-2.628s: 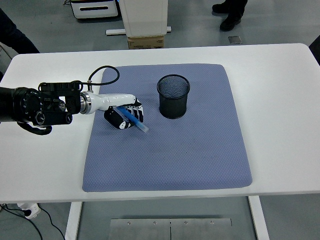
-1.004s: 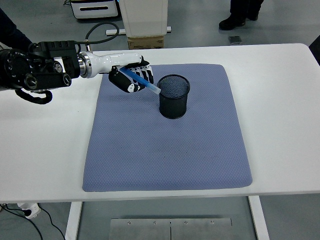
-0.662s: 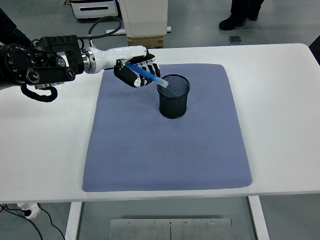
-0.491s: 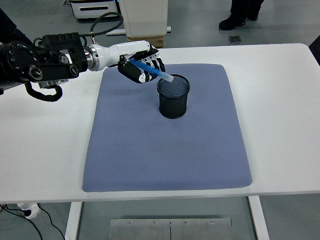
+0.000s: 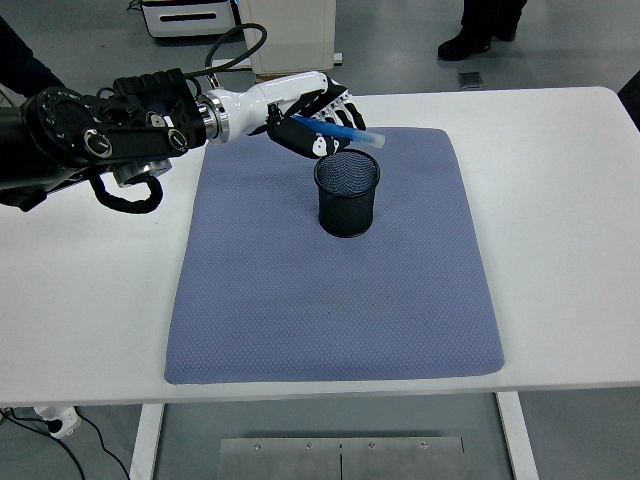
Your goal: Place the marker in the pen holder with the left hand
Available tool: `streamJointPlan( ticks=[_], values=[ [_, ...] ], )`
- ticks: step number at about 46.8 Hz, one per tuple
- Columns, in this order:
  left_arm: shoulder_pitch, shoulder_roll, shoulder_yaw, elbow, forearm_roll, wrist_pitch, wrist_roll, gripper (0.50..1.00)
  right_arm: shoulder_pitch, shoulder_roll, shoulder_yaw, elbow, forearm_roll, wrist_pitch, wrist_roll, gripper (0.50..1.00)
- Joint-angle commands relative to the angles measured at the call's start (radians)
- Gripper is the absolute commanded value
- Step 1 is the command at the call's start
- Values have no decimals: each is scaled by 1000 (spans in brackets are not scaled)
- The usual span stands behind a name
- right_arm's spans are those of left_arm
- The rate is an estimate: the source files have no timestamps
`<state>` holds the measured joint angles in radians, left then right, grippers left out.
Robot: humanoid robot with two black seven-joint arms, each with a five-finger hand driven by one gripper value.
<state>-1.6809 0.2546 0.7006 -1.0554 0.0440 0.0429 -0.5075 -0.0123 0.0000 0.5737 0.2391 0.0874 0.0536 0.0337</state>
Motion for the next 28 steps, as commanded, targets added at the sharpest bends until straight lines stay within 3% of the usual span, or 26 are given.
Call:
streamJointPlan(
  ticks=[1, 28],
  values=[
    [3, -1, -15, 0, -21, -1, -2, 500, 0, 0, 0, 0, 0, 0, 0, 1000],
    [136, -1, -181, 18, -119, 0, -3, 500, 0, 0, 0, 0, 0, 0, 0, 1000]
  ],
)
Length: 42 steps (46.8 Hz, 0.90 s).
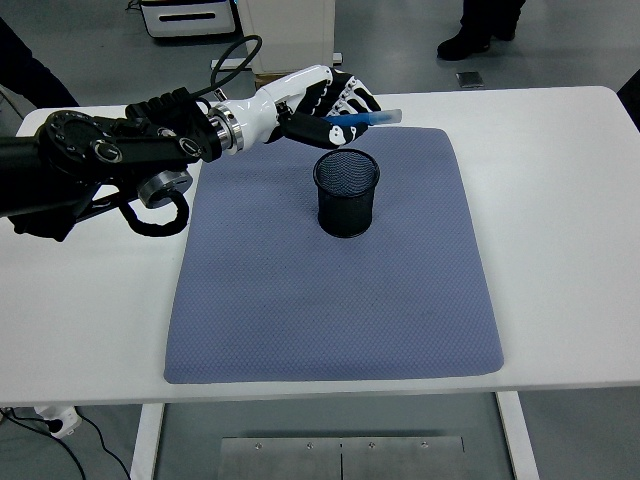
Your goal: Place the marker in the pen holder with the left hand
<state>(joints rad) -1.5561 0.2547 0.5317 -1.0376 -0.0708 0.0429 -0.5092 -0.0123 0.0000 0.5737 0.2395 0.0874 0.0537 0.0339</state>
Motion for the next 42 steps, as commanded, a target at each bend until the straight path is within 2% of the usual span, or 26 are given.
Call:
streamJointPlan(
  ticks=[1, 31, 42],
  values=[
    [14, -2, -16, 1, -6, 0, -2, 500, 0, 0, 0, 0, 0, 0, 0, 1000],
    [148, -8, -156, 22, -78, 0, -11, 500, 0, 0, 0, 0, 0, 0, 0, 1000],
    [182, -8, -190, 33, -106, -20, -18, 500, 0, 0, 0, 0, 0, 0, 0, 1000]
  ],
)
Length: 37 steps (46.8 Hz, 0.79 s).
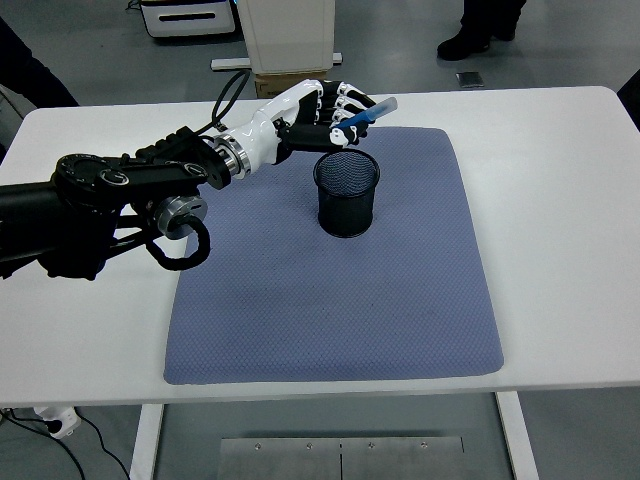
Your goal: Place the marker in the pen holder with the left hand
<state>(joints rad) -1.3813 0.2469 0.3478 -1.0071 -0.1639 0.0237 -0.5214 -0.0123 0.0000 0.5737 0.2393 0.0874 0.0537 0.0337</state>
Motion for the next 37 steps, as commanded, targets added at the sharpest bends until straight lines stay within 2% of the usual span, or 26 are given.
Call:
streamJointPlan(
  ticks=[1, 5, 31, 37],
  values=[
    [8, -1, -6, 2, -16, -1, -12, 500, 0, 0, 0, 0, 0, 0, 0, 1000],
    [10, -6, -7, 2, -31, -1, -26, 500, 0, 0, 0, 0, 0, 0, 0, 1000],
    [53, -49, -55, 13, -88, -1, -29, 500, 0, 0, 0, 0, 0, 0, 0, 1000],
    [74, -52, -55, 18, -92, -1, -31, 534, 0, 0, 0, 0, 0, 0, 0, 1000]
  ],
)
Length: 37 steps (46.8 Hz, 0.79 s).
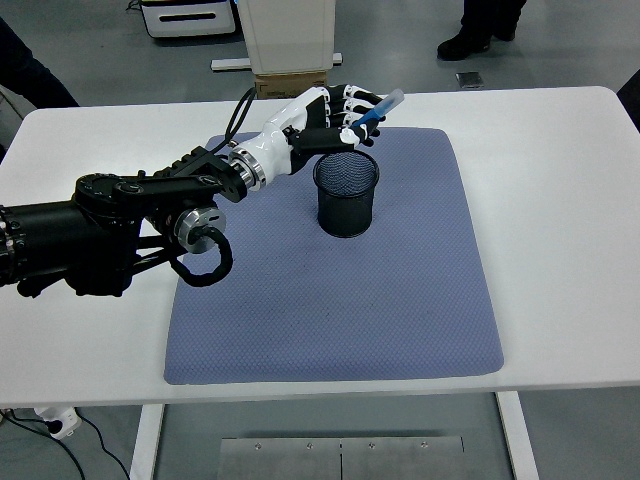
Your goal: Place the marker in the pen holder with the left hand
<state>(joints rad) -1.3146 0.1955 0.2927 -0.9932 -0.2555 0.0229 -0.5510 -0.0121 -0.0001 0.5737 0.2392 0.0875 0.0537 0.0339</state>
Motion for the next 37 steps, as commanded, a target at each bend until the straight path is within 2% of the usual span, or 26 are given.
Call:
streamJointPlan(
  ticks=[1, 4, 7, 10, 13, 16, 19, 25, 37],
  values=[
    [9, -1, 0, 5, -1, 0, -1, 540, 0, 0, 0, 0, 0, 0, 0, 1000],
    [11, -7, 0, 8, -1, 0, -1, 552, 0, 0, 0, 0, 0, 0, 0, 1000],
    [11, -11, 0, 13, -1, 0, -1, 590, 0, 0, 0, 0, 0, 0, 0, 1000],
    [12, -15, 0, 21, -1, 0, 0, 593, 0, 0, 0, 0, 0, 0, 0, 1000],
    [18, -15, 0, 25, -1, 2, 0, 619, 0, 0, 0, 0, 0, 0, 0, 1000],
    [18, -15, 0, 27, 2, 2, 0, 666, 0, 0, 0, 0, 0, 0, 0, 1000],
    [18, -15, 0, 27, 2, 2, 0, 753, 0, 0, 0, 0, 0, 0, 0, 1000],
    [18, -16, 0, 27, 4, 5, 2, 883, 0, 0, 0, 0, 0, 0, 0, 1000],
    [3, -10, -4, 25, 5, 0, 0, 912, 0, 0, 0, 0, 0, 0, 0, 1000]
  ],
)
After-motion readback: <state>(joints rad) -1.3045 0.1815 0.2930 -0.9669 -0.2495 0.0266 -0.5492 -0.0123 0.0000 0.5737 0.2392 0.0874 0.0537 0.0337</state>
